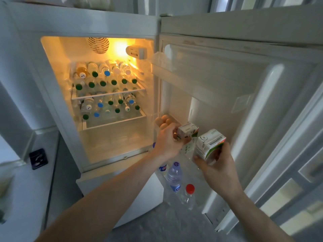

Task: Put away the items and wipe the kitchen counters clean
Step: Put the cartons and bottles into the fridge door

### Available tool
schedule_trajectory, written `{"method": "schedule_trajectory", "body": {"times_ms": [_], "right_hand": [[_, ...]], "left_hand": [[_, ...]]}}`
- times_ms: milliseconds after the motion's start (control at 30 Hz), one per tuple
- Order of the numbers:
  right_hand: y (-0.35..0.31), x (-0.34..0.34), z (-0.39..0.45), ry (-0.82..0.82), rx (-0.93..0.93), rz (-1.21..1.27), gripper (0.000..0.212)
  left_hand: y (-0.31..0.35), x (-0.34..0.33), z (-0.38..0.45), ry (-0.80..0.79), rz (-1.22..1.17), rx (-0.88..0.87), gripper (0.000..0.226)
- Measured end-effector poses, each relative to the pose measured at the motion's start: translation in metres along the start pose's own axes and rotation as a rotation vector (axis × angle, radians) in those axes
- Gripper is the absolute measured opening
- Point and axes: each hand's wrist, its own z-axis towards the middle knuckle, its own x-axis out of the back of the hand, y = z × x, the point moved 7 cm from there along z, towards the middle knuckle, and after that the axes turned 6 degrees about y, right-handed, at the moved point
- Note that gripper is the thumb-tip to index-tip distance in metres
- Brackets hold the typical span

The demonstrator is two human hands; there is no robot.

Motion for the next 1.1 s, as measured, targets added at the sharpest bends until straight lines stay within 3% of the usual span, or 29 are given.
{"method": "schedule_trajectory", "body": {"times_ms": [300, 600, 833, 1000, 1100], "right_hand": [[0.010, -0.015, 0.023, -0.055, -0.071, -0.017, 0.060], [0.020, -0.036, 0.028, -0.130, -0.134, -0.048, 0.064], [0.023, -0.033, 0.024, -0.169, -0.052, -0.086, 0.058], [0.020, -0.009, 0.000, -0.155, 0.049, -0.188, 0.097], [0.009, 0.015, -0.015, -0.096, 0.193, -0.125, 0.087]], "left_hand": [[0.017, 0.017, -0.005, -0.054, 0.032, -0.055, 0.031], [0.000, 0.039, -0.029, -0.041, 0.027, -0.007, 0.041], [-0.004, 0.061, -0.055, 0.023, 0.051, 0.032, 0.049], [0.014, 0.073, -0.070, 0.042, 0.073, -0.015, 0.054], [0.022, 0.077, -0.080, 0.036, 0.097, -0.045, 0.051]]}}
